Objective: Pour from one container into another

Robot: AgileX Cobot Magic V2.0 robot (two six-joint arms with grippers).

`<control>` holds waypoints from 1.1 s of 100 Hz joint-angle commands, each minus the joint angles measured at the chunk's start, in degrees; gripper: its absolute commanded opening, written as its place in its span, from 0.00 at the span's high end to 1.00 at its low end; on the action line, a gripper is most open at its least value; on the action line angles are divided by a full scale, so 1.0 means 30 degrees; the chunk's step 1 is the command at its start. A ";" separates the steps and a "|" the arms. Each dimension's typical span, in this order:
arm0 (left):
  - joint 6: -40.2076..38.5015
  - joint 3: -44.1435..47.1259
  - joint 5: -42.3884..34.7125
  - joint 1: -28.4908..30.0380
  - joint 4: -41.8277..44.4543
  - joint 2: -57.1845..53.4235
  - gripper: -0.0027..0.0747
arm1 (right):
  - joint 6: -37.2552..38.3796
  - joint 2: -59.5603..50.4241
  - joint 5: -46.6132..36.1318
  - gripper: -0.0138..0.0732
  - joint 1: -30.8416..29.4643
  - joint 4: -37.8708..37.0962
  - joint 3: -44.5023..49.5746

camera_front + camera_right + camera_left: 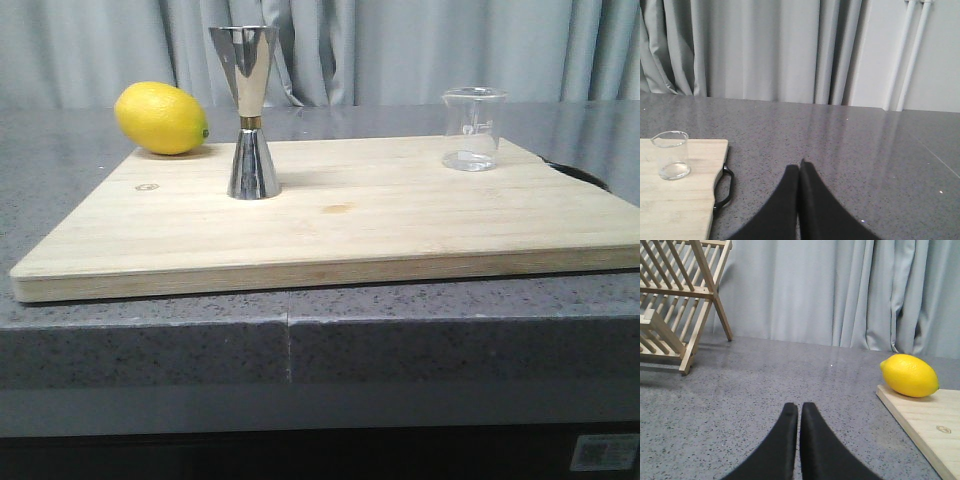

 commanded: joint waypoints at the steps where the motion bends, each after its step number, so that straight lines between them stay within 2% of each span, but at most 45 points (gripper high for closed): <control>1: -0.0196 0.0564 -0.1358 -0.0180 0.0071 -0.0422 0.99 | -0.0046 0.0238 -0.1504 0.92 -0.0108 -0.0208 -0.0479; 38: -0.0196 0.0564 -0.1358 0.0557 0.0074 -0.0422 0.99 | -0.0046 0.0238 -0.1504 0.92 -0.0108 -0.0208 -0.0479; 66: -0.0196 0.0564 -0.1358 0.0574 0.1016 -0.0422 0.99 | -0.0046 0.0238 -0.1504 0.92 -0.0108 -0.0208 -0.0479; 110: -0.0196 0.0564 -0.1323 0.0574 0.1016 -0.0422 0.99 | -0.0046 0.0238 -0.1504 0.92 -0.0108 -0.0208 -0.0479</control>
